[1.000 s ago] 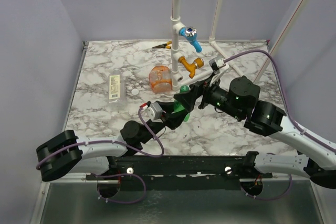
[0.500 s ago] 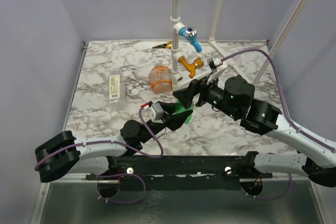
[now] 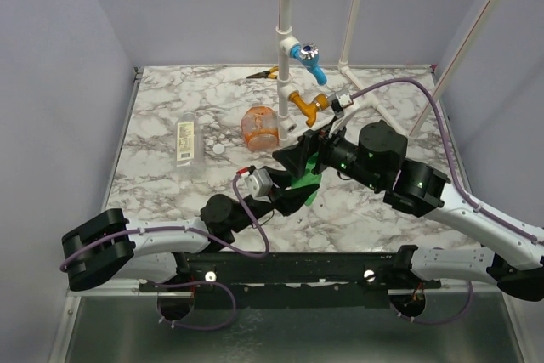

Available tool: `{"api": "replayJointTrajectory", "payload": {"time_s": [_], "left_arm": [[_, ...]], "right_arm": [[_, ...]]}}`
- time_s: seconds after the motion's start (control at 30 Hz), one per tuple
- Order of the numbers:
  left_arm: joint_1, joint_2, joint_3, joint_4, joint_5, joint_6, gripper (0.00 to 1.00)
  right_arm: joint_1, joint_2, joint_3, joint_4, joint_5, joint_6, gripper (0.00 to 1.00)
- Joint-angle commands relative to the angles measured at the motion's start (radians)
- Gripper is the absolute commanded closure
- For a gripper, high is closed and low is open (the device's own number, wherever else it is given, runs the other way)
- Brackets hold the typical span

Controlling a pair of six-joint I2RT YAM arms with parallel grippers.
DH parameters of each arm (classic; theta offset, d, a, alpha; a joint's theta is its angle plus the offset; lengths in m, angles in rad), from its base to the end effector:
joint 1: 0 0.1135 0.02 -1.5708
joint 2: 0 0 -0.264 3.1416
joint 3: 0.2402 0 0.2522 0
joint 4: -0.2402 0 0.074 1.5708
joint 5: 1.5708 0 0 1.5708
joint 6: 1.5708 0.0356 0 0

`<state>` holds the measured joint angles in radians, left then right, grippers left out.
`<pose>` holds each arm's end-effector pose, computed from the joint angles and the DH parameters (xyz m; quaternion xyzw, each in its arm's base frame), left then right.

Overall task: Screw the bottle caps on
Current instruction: Screw the bottle cap onto the plastic bottle.

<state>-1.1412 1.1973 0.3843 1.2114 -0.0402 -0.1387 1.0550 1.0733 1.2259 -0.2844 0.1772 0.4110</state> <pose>0.0998 -0.2145 0.2651 0.2511 0.4931 -0.4884 0.6747 0.1214 0.2014 0.4277 -0.1818 0.7291 0.3898 0.5324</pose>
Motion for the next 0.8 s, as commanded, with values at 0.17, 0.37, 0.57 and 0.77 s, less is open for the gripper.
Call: {"api": "replayJointTrajectory", "payload": {"time_s": [0.17, 0.37, 0.57, 0.77], "left_arm": [[-0.005, 0.002, 0.016, 0.015, -0.002, -0.019, 1.00], [-0.003, 0.022, 0.014, 0.011, -0.024, -0.028, 1.00], [0.009, 0.025, 0.010, 0.012, -0.043, -0.035, 1.00], [0.040, 0.007, -0.004, 0.010, -0.049, -0.041, 1.00]], "right_arm": [[0.007, -0.021, 0.017, 0.002, -0.037, 0.026, 0.11], [0.007, -0.040, 0.020, -0.013, -0.038, 0.032, 0.11], [0.007, -0.060, 0.014, -0.042, -0.041, 0.051, 0.12], [0.007, -0.104, -0.004, -0.075, -0.030, 0.077, 0.12]]}}
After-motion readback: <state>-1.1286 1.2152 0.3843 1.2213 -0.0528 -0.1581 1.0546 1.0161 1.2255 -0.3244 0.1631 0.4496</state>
